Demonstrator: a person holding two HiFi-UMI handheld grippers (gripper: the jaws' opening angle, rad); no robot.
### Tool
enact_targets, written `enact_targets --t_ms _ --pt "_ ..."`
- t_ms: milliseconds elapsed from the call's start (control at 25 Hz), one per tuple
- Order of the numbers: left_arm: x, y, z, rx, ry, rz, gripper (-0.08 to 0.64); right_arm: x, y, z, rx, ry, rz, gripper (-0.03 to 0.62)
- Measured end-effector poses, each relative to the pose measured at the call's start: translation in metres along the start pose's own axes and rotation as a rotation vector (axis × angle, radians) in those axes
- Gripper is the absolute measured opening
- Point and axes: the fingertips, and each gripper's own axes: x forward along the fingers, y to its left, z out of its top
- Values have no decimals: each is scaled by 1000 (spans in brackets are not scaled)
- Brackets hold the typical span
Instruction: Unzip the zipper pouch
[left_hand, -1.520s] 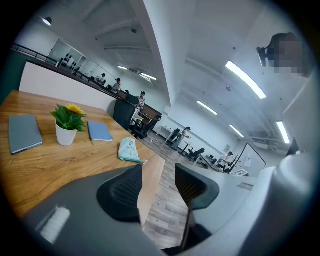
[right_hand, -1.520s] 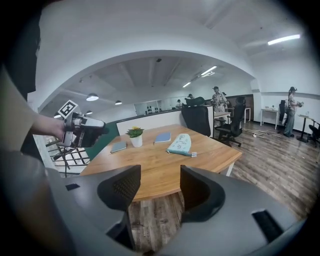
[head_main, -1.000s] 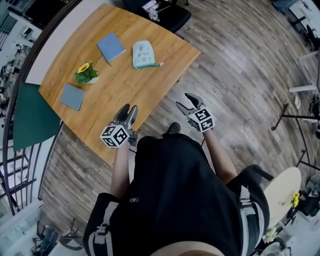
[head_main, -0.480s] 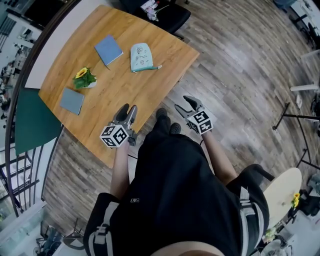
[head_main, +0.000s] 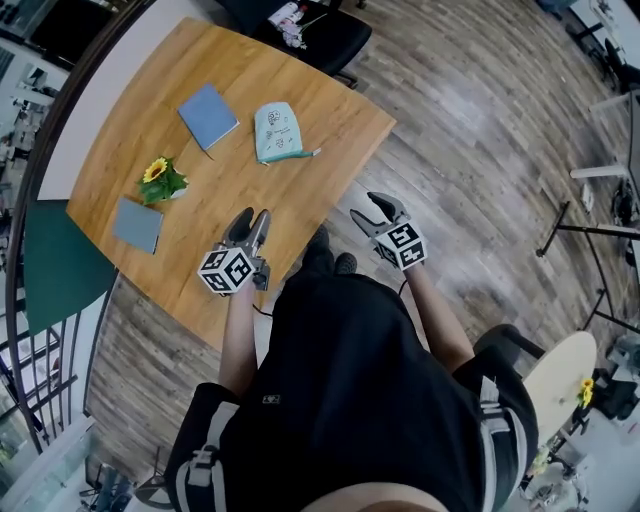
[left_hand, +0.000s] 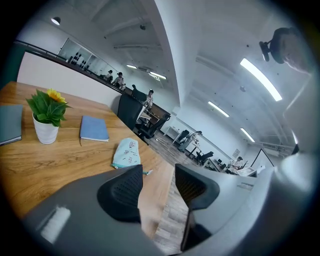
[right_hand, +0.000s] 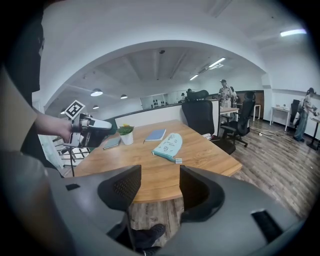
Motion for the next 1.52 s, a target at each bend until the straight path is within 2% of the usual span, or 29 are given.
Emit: enact_targets --t_ms 120,360,560,880,1080,1200,1520 --pt "18 22 2 13 38 9 204 17 -4 13 -7 6 -1 244" --pt "48 62 0 -29 76 2 202 53 -6 27 -38 39 5 244" --pt "65 89 -2 -30 116 9 196 76 -5 37 -49 55 11 242" --pt "108 120 2 -43 132 26 192 99 -11 32 -44 97 57 241" --pt "140 140 -3 -16 179 51 192 116 -19 24 -58 142 118 238" --pt "158 150 -6 -25 192 67 187 125 -24 23 -60 161 146 235" --pt "192 167 -7 15 210 104 164 143 -26 28 -58 185 190 232"
